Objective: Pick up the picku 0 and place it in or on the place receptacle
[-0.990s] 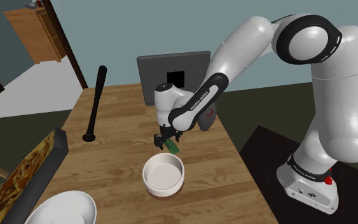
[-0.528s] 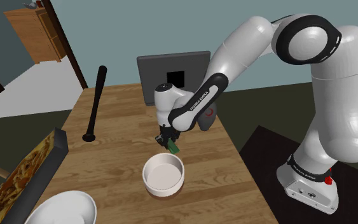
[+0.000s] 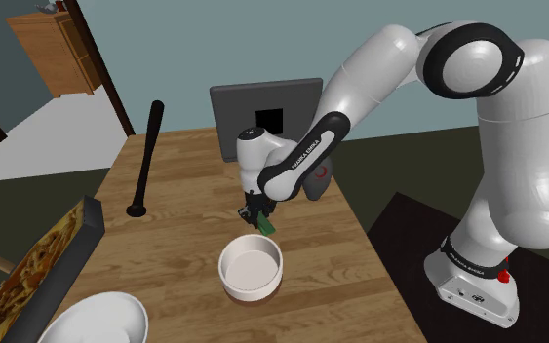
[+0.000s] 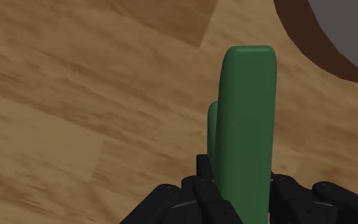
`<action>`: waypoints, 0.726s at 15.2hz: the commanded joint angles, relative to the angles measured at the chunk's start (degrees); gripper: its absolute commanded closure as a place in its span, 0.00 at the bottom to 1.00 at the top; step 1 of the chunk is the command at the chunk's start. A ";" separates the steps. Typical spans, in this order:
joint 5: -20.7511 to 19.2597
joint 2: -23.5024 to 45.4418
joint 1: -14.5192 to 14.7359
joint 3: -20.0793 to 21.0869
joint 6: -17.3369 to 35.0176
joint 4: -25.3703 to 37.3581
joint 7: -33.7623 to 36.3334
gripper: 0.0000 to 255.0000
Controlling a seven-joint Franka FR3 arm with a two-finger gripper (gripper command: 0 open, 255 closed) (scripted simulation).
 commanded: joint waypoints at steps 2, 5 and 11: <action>0.42 -1.20 -0.20 0.33 -1.08 -0.10 -0.24 1.00; 1.05 -3.00 -0.52 0.76 -2.83 -0.11 -0.63 1.00; 2.29 -6.42 -1.07 1.49 -6.45 0.18 -1.40 1.00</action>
